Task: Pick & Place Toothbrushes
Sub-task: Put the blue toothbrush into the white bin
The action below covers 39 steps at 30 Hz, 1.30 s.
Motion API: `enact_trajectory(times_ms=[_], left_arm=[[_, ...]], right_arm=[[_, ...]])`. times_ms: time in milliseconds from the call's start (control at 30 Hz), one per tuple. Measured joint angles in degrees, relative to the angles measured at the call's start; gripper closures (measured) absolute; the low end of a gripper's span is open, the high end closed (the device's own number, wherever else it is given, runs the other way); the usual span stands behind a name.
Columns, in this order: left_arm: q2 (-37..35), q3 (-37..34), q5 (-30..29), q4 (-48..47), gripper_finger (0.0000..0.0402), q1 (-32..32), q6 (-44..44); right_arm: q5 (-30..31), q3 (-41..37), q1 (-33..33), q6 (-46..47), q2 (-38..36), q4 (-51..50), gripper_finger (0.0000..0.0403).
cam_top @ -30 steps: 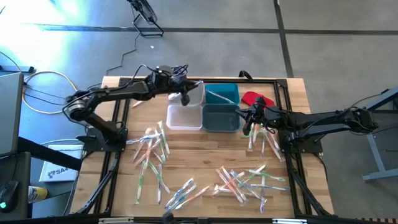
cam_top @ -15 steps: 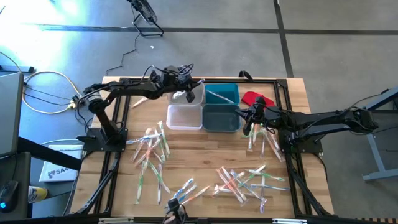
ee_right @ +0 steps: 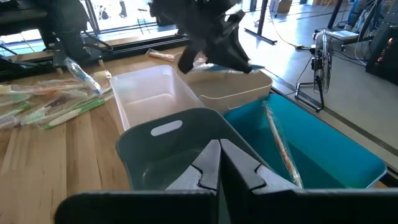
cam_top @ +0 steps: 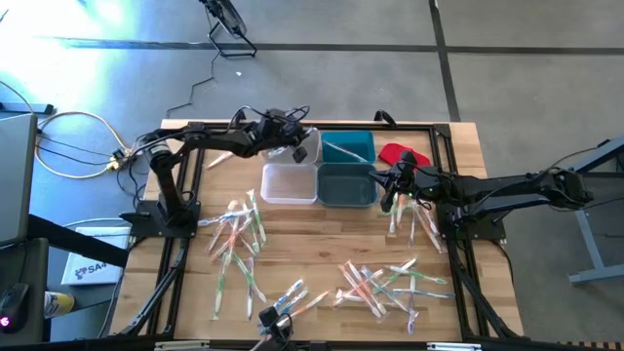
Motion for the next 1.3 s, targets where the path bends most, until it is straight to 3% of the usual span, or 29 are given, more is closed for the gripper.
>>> enact_trajectory(times_ms=[333,700,833,1033,1300], left_arm=[[2.27,-0.01,-0.1,-0.1,0.0381,-0.02,-1.08],[2.27,-0.01,-2.58,0.79,0.0268,-0.02,-2.48],[2.04,-0.01,-2.58,0.81,0.0248,-0.02,-3.07],[0.04,-0.01,-2.53,0.71,0.0261,-0.02,-5.3],[-2.76,-0.01,0.29,-1.98,0.0311,-0.02,-5.31]], right_arm=[[0.02,0.0,0.0,0.0,0.0,0.0,0.0401],[0.02,0.0,0.0,0.0,0.0,0.0,0.0401],[0.01,0.0,0.0,0.0,0.0,0.0,0.04],[0.02,0.0,0.0,0.0,0.0,0.0,0.04],[0.0,0.0,0.0,0.0,0.0,0.0,0.04]])
